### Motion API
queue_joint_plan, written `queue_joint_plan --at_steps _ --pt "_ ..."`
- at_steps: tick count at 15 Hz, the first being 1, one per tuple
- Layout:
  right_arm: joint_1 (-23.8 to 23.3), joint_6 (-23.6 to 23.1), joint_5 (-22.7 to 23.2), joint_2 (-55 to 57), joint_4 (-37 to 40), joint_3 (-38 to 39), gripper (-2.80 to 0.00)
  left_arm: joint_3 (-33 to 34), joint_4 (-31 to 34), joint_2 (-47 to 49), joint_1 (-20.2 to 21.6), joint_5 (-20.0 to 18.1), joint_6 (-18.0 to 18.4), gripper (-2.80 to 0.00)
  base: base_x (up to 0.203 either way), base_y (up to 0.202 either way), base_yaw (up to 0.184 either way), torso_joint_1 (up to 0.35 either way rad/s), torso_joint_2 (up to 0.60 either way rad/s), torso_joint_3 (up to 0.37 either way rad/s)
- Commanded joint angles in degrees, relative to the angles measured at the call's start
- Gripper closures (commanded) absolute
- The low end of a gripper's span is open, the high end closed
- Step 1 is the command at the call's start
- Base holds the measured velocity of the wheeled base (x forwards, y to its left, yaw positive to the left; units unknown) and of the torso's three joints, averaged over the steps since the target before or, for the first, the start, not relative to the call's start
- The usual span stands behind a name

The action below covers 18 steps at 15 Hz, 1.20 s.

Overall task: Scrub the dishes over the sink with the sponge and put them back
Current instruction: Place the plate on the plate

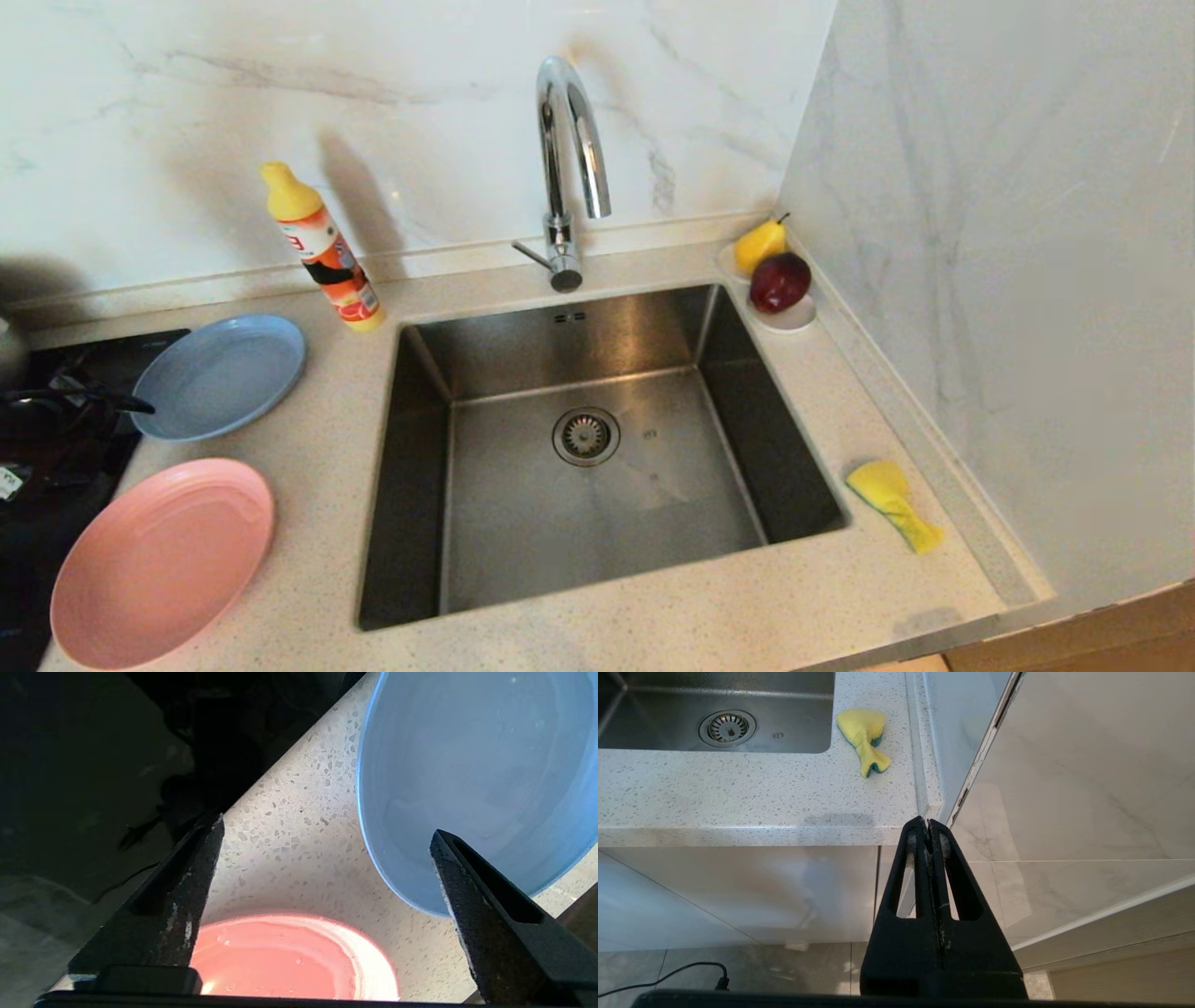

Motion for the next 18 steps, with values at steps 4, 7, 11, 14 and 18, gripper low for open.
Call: queue_joint_plan --at_steps 4,7,11,14,18 --pt "0.01 -0.06 0.05 -0.01 -0.01 0.0 0.0 -2.29 0.77 1.28 -2.48 0.07 -2.8 -2.8 0.0 0.0 0.0 0.0 0.0 0.0" --pt "0.01 -0.06 0.05 -0.01 -0.01 0.0 0.0 -4.73 0.99 4.25 -4.94 5.73 -4.19 -2.8 0.0 0.0 0.0 0.0 0.0 0.0" --pt "0.01 -0.06 0.05 -0.01 -0.01 0.0 0.0 -10.04 3.98 6.91 -6.22 8.77 -6.42 -2.8 0.0 0.0 0.0 0.0 0.0 0.0" --pt "0.01 -0.06 0.05 -0.01 -0.01 0.0 0.0 -14.73 7.21 7.84 -7.06 8.8 -8.59 -2.8 0.0 0.0 0.0 0.0 0.0 0.0" --pt "0.01 -0.06 0.05 -0.01 -0.01 0.0 0.0 -15.84 7.66 9.22 -7.73 8.96 -8.65 -2.8 0.0 0.0 0.0 0.0 0.0 0.0"
